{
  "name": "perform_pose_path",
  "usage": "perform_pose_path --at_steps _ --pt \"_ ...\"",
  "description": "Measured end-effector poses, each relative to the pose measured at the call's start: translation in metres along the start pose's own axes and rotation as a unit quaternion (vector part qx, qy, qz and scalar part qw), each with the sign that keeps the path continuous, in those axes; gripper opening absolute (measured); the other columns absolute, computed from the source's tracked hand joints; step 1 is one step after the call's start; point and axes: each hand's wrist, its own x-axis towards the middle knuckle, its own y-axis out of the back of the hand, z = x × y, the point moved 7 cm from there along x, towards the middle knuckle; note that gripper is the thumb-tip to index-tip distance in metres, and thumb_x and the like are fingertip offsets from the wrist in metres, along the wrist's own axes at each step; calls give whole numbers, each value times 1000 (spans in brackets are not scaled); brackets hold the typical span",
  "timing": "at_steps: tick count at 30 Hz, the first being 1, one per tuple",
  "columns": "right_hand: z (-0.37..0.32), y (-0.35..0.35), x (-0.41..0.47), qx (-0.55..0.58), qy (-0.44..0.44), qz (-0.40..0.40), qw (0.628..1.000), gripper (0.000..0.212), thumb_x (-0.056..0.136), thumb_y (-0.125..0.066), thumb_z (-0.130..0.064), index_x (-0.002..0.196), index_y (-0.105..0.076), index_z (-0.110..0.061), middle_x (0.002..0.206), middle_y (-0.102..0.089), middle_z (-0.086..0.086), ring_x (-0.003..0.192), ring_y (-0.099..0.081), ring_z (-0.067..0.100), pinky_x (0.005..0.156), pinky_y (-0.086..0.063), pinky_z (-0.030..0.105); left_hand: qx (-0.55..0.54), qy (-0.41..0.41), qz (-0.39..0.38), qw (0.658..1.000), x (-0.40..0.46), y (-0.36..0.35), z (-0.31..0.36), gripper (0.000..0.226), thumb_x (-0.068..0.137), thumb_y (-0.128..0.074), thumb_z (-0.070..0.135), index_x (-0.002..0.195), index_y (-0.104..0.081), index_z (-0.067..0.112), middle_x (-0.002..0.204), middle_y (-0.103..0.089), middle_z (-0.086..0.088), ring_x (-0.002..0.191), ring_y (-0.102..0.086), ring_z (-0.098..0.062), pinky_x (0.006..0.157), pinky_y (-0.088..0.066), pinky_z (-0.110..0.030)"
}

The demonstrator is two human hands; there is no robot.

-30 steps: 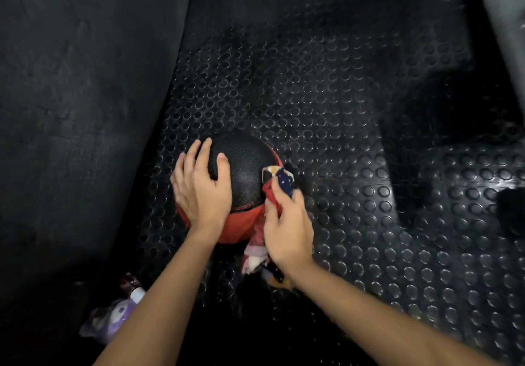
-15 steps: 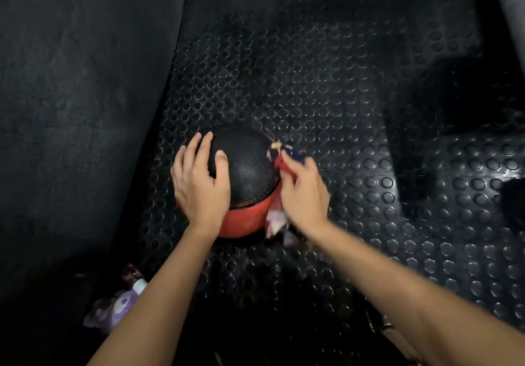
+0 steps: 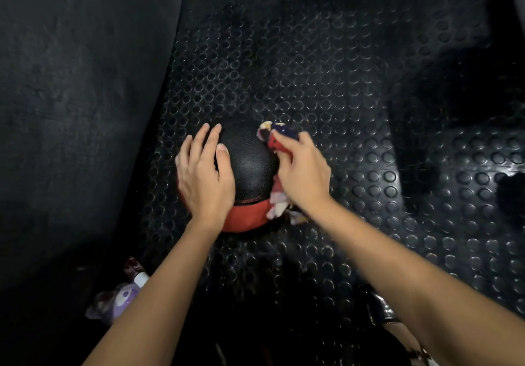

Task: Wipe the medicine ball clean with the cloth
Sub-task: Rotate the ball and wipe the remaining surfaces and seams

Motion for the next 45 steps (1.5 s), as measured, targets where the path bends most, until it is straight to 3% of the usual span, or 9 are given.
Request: perform_pose_path --at_steps 3,8,14,20,26,32,37,42,45 --pt "4 4 22 -9 -53 -30 998 37 95 -47 -20 127 -56 -38 119 -52 -3 112 -53 22 85 -39 29 8 -8 9 1000 -2 -1 5 48 95 -30 35 136 -52 25 145 -46 7 138 -32 -22 112 -27 -47" --pt "-33 4 -46 -41 102 12 994 41 97 -44 -20 134 -49 -37 121 -48 -5 106 -48 19 79 -48 37 10 -20 6 1000 1 2 4 50 94 -27 35 136 -52 23 144 -47 6 137 -34 -22 112 -28 -45" --pt "17 1 28 -11 -90 -77 993 37 95 -46 -20 126 -57 -38 127 -56 -7 118 -53 21 89 -40 29 10 -23 1 1000 -6 4 2 50 93 -27 34 136 -51 25 145 -45 9 138 -31 -18 111 -29 -47" --pt "-30 11 -24 -30 88 3 996 43 96 -45 -18 134 -48 -36 110 -47 -5 101 -53 19 82 -46 36 17 -72 -9 997 -1 1 7 48 95 -28 32 135 -53 24 143 -48 7 137 -34 -20 109 -31 -52" --pt "5 8 50 -56 -72 -107 990 39 94 -45 -21 123 -57 -43 128 -57 -7 120 -52 22 93 -40 30 48 -104 -17 993 -8 -5 22 48 96 -29 34 135 -53 21 144 -47 5 138 -33 -23 116 -21 -44" --pt "-35 19 16 -119 113 -57 985 42 95 -44 -20 127 -53 -45 114 -49 -5 107 -53 21 88 -43 35 69 -170 -21 983 -10 -10 37 49 96 -32 27 138 -48 8 141 -51 -4 135 -39 -29 110 -31 -50" --pt "9 12 68 -80 -55 -160 982 40 90 -47 -18 115 -61 -47 114 -65 -6 109 -60 21 91 -46 32 73 -186 -19 980 -18 -13 44 48 95 -34 26 136 -51 7 141 -51 -3 135 -39 -29 110 -29 -48" --pt "-40 24 15 -114 125 -78 982 40 96 -44 -22 128 -52 -45 103 -46 -9 103 -54 17 79 -39 29 77 -179 -17 981 -14 -13 44 46 95 -34 25 133 -53 7 139 -53 -3 134 -41 -30 110 -30 -48" --pt "-14 20 33 -72 55 -87 992 39 96 -45 -22 126 -54 -45 109 -53 -7 109 -54 19 85 -41 31 71 -162 -26 984 -10 -15 42 47 95 -33 26 134 -53 9 140 -52 -1 135 -39 -28 112 -27 -45"
